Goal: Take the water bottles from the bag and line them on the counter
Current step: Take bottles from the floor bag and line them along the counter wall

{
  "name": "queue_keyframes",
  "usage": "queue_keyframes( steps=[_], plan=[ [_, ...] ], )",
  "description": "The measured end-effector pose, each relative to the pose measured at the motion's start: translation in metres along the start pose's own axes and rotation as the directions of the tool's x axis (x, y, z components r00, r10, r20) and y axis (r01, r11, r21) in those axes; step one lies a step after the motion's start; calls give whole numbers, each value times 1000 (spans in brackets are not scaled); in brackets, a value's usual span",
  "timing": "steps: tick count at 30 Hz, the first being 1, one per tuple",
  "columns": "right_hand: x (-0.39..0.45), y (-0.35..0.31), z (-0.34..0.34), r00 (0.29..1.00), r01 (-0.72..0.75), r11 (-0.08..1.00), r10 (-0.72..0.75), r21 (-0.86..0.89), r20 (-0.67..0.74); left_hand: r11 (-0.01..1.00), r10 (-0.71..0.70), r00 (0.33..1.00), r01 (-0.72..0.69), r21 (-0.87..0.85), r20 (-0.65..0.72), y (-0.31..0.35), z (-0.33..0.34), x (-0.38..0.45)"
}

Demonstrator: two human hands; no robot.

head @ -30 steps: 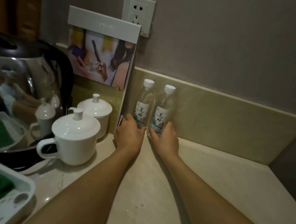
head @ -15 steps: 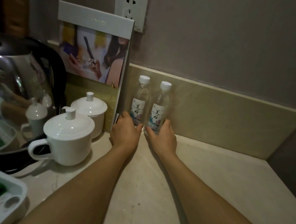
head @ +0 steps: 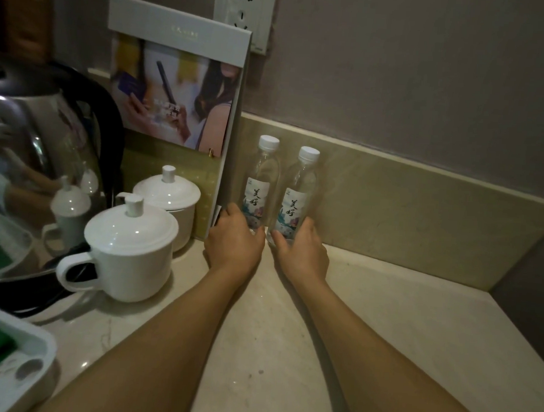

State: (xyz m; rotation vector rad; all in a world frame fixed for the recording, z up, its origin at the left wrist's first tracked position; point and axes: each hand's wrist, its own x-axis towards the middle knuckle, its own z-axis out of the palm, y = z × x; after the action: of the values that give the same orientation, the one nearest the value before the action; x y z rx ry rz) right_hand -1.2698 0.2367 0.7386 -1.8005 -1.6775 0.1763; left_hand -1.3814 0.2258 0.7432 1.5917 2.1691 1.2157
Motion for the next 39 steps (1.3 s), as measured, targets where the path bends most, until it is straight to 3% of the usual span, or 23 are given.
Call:
queue_keyframes(
  steps=[39],
  plan=[
    [2,3,0,1000,1,997,-3,72,27,999,-30,999,30,-13,27,1,-5,-5]
  ],
)
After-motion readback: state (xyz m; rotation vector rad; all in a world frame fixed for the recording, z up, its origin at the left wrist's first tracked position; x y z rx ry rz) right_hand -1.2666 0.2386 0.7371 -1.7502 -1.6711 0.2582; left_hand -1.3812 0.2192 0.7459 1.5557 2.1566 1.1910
